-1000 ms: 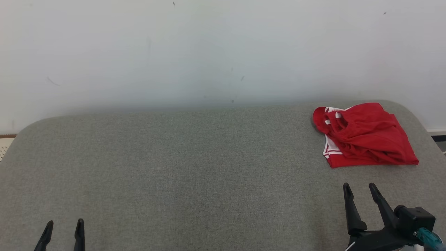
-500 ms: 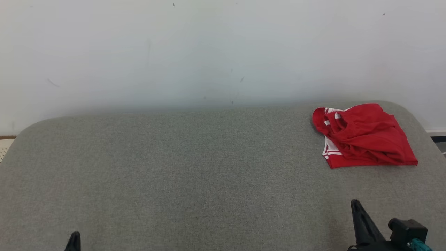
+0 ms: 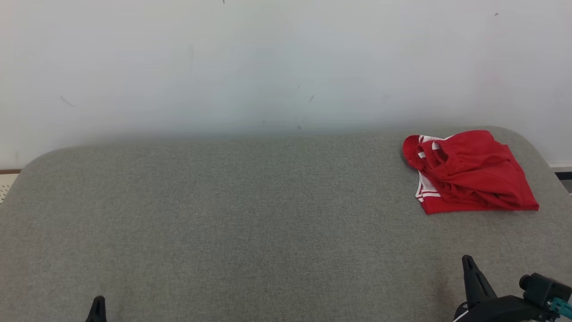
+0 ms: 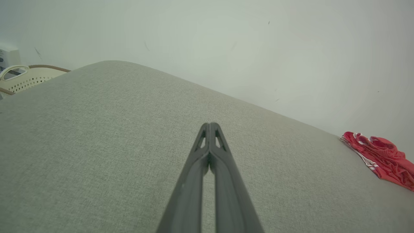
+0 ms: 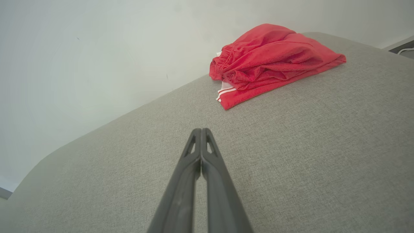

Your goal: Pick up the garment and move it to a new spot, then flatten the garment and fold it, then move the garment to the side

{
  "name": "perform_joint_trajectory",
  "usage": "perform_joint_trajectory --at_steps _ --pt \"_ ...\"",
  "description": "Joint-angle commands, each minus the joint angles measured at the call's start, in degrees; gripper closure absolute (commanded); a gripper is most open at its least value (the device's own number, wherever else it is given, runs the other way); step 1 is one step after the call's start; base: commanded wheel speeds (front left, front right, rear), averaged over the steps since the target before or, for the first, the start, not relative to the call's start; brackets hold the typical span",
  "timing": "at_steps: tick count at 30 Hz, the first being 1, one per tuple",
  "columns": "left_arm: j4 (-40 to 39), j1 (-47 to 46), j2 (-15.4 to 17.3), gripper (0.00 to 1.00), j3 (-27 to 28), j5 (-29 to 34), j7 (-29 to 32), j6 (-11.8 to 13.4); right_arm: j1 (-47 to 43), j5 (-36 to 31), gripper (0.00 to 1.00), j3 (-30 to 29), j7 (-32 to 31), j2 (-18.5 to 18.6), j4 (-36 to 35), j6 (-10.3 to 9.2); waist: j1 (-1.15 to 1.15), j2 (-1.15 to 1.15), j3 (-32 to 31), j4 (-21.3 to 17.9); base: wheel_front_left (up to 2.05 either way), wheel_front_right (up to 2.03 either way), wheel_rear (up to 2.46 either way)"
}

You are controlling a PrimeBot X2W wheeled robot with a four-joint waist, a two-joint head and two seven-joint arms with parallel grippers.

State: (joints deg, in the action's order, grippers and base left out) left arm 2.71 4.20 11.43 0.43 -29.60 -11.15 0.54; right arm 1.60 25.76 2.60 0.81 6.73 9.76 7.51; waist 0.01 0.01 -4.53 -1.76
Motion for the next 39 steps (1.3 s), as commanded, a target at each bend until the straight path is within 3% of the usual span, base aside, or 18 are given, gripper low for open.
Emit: perform_joint_trajectory --at_steps 1,39 --pt "-0.06 -1.97 0.26 1.00 0.17 -2.33 0.27 -0.44 2.20 2.42 1.00 -0.80 -0.53 0.00 -0.20 0.00 0.00 -0.01 0.07 0.03 0.00 0.00 0.00" --pt "8.09 -9.24 -3.76 1.00 -0.60 -30.61 3.01 -4.03 10.06 30.54 1.00 -8.41 -8.39 -1.28 8.42 -0.02 0.00 -0.01 1.87 0.64 0.00 0.00 0.00"
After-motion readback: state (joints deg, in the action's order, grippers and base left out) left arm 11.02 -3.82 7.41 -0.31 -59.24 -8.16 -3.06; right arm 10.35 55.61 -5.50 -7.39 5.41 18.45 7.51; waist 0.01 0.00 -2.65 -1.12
